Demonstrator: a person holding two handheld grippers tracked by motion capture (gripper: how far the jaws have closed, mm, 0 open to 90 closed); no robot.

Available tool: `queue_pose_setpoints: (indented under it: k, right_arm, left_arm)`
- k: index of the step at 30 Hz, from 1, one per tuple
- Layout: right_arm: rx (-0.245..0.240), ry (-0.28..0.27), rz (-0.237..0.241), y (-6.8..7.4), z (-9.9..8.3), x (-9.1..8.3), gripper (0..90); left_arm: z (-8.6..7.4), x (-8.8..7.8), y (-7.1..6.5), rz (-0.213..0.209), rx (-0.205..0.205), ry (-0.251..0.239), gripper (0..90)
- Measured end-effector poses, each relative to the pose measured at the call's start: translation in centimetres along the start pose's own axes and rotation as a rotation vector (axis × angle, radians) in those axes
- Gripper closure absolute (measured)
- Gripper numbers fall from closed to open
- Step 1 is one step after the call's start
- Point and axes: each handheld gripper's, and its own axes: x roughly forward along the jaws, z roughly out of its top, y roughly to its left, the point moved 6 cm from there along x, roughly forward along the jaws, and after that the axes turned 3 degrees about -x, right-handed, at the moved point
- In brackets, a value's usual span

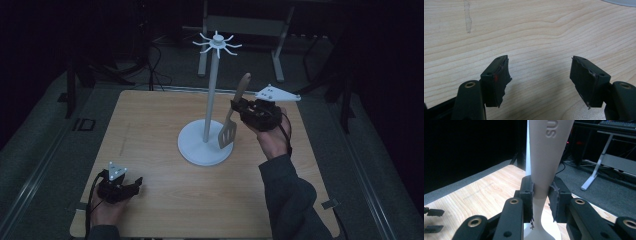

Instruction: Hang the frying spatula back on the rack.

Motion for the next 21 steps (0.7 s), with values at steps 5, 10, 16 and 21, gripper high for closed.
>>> queue_pose_setpoints:
  k: [5, 10, 16, 21]
  right_arm:
    - [-0.005, -0.004, -0.008, -0.2, 0.4, 0.0, 74.3]
    - [-0.008, -0.016, -0.010, -0.5, 0.9, -0.1, 74.3]
    - [-0.023, -0.020, 0.000, -0.5, 1.5, 0.0, 74.3]
    - [-0.051, -0.013, 0.008, -0.5, 2.1, 0.1, 74.2]
  left_arm:
    - [0.0, 0.0, 0.0, 0.000, 0.000, 0.001, 32.0]
    - [0.0, 0.0, 0.0, 0.000, 0.001, 0.004, 32.0]
    - [0.0, 0.0, 0.0, 0.000, 0.000, 0.002, 32.0]
    - [0.0, 0.0, 0.0, -0.001, 0.000, 0.003, 32.0]
